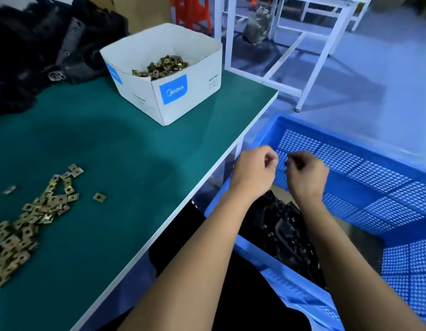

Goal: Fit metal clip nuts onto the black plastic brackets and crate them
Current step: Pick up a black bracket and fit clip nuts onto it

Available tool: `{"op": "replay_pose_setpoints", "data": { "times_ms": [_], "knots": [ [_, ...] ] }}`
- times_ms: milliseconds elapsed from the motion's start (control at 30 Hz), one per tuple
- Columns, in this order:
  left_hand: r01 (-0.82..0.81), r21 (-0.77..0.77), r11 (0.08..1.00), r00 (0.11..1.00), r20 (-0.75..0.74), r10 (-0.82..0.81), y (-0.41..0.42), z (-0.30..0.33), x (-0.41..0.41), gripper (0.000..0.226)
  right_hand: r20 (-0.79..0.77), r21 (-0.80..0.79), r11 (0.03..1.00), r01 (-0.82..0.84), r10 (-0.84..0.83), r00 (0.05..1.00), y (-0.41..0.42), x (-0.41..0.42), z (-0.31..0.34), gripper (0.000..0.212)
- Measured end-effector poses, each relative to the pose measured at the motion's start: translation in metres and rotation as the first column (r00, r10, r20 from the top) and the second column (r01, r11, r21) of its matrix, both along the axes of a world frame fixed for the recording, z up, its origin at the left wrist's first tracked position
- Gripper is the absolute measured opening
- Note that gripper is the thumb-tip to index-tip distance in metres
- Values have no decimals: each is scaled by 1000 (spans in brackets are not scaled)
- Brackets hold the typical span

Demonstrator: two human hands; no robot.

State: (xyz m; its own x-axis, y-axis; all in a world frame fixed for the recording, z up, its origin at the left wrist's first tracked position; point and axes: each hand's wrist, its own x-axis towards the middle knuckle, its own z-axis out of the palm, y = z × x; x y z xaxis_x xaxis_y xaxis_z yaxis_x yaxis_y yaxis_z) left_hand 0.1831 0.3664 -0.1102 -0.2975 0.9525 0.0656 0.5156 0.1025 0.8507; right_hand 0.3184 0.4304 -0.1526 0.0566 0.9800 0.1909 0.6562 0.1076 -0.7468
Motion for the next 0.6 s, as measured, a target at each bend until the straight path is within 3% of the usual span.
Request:
{"op": "replay_pose_setpoints", "data": {
  "times_ms": [67,167,300,400,500,600],
  "knots": [
    [-79,293,953,997,41,70,-1,48,-9,10,-100,254,967,-23,50,994,-7,-20,45,17],
    [-212,595,775,975,81,205,-27,110,-48,8,-209,490,864,-113,242,947,-29,-71,112,15],
    [-463,644,610,879,247,407,-89,145,-123,10,-257,545,760,-354,553,793,-82,-160,162,15],
    [-634,606,480,719,235,654,-157,136,-188,11,-184,435,613,-660,778,601,-135,-238,169,15],
    [-709,617,342,484,74,872,-252,111,-249,9,43,312,300,-902,944,328,-203,-307,167,13],
    [-796,562,226,204,-104,974,-352,84,-293,10,232,153,5,-988,972,41,-273,-355,167,6]
  ]
}}
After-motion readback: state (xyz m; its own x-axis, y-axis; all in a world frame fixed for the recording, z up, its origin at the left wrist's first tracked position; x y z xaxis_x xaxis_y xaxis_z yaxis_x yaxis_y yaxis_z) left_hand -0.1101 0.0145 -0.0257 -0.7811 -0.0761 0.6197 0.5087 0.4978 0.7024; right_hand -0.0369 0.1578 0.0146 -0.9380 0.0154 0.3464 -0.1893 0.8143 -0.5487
